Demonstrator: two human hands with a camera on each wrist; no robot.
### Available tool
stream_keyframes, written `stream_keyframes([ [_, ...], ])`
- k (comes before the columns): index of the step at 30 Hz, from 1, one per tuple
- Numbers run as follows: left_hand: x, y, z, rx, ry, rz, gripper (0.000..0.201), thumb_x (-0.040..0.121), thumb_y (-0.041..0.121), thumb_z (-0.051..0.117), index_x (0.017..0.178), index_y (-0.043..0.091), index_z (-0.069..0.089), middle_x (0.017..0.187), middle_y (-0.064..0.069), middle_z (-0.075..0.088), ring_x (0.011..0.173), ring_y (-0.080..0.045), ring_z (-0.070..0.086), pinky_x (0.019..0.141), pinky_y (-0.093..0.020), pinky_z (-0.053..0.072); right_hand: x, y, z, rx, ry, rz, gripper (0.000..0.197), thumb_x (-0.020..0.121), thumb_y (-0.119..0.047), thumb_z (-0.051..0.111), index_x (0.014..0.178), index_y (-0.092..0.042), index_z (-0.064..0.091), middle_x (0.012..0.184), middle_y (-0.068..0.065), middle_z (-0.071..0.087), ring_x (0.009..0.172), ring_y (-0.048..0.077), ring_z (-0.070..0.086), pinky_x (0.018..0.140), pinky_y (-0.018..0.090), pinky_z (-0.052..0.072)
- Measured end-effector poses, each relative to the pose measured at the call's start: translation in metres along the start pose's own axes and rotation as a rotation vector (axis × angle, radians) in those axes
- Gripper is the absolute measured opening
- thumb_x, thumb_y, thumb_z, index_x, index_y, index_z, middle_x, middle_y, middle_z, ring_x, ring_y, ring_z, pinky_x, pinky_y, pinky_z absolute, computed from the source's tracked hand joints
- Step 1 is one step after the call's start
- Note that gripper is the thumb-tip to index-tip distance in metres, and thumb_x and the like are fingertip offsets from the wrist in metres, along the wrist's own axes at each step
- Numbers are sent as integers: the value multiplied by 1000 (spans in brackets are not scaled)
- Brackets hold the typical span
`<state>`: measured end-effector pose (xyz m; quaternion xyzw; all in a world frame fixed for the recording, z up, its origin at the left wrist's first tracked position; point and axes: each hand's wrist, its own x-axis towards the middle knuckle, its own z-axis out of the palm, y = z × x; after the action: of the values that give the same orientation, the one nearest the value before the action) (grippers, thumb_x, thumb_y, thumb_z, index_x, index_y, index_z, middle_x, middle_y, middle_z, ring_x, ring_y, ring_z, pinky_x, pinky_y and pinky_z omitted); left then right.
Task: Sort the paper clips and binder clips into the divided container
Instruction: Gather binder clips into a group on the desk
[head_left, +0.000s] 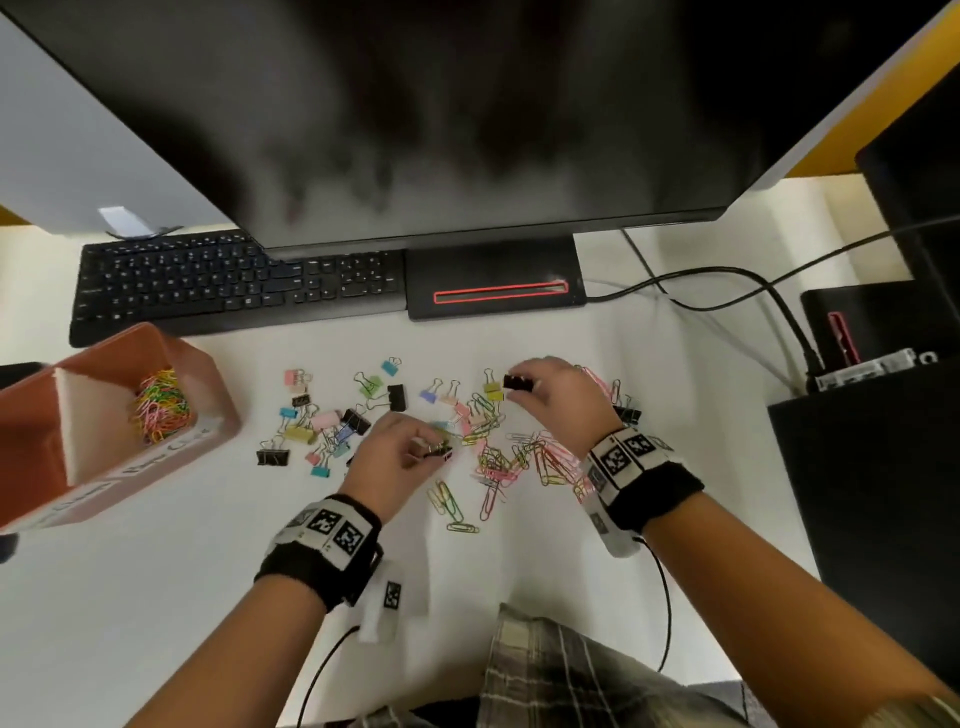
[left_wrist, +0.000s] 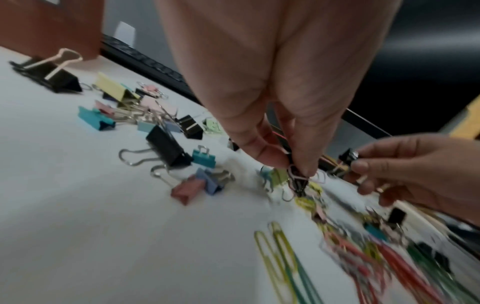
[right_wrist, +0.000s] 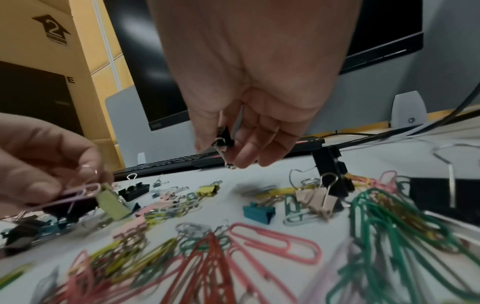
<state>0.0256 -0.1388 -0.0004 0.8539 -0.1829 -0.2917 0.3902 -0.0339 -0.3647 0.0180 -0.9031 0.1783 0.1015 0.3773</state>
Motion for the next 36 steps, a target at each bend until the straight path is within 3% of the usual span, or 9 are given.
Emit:
stream_keyframes([
  [5,5,2,-8,-133,116,-110,14,79,13,69,83,24,61,104,-5,59,66,-9,58,43,-13,42,-9,4,10,-119,57,-65,54,77,-38,71,125,-24,49,123,3,51,110,19,49,95,35,45],
  [10,2,-5,-2,18,131,-105,5,85,10,62,88,14,62,109,-2,58,64,2,54,49,-6,43,-44,8,36,-265,-114,-176,48,74,-47,68,115,-26,54,112,-2,54,103,18,51,92,39,43],
  [15,0,-12,-2,154,197,-112,8,84,10,61,84,15,66,90,-4,60,61,1,50,61,-10,45,-47,7,56,-348,-162,-162,45,78,-45,65,116,-24,56,112,2,50,101,23,49,88,37,36],
  [19,-7,-7,-9,-62,226,-158,36,84,1,58,117,18,55,100,-6,60,80,-17,64,52,-12,47,-40,9,63,-266,-95,-160,22,80,-37,67,92,-19,67,99,3,53,93,24,51,84,37,39],
  [22,-12,-3,-17,-134,207,-147,50,86,-1,54,131,20,44,102,-4,58,82,-13,62,49,-4,44,-37,11,63,-278,-111,-195,20,82,-35,65,89,-17,69,98,4,54,94,24,49,84,36,38],
  [25,-13,-5,-22,31,221,-30,33,86,0,55,116,14,61,103,-5,59,79,1,56,56,1,42,-37,13,53,-237,-110,-219,17,83,-31,65,89,-16,70,94,2,63,91,23,54,85,38,44],
  [29,-22,-10,-9,108,120,148,21,84,1,59,96,14,70,89,5,60,74,5,56,70,-2,41,-27,14,32,-78,-57,-157,20,82,-34,65,83,-14,69,79,2,67,75,17,58,69,30,47],
  [34,-29,-27,22,257,-105,279,3,78,16,70,80,19,71,87,1,62,84,-13,53,80,-24,45,-12,15,19,7,-51,-109,12,82,-23,68,87,-12,69,86,3,63,76,14,56,71,23,42],
  [36,-30,-32,29,332,-147,286,7,72,19,75,71,23,70,102,0,59,99,-19,51,89,-35,45,-13,18,17,24,-56,-112,10,81,-21,69,84,-12,68,87,2,61,76,13,58,73,24,46],
])
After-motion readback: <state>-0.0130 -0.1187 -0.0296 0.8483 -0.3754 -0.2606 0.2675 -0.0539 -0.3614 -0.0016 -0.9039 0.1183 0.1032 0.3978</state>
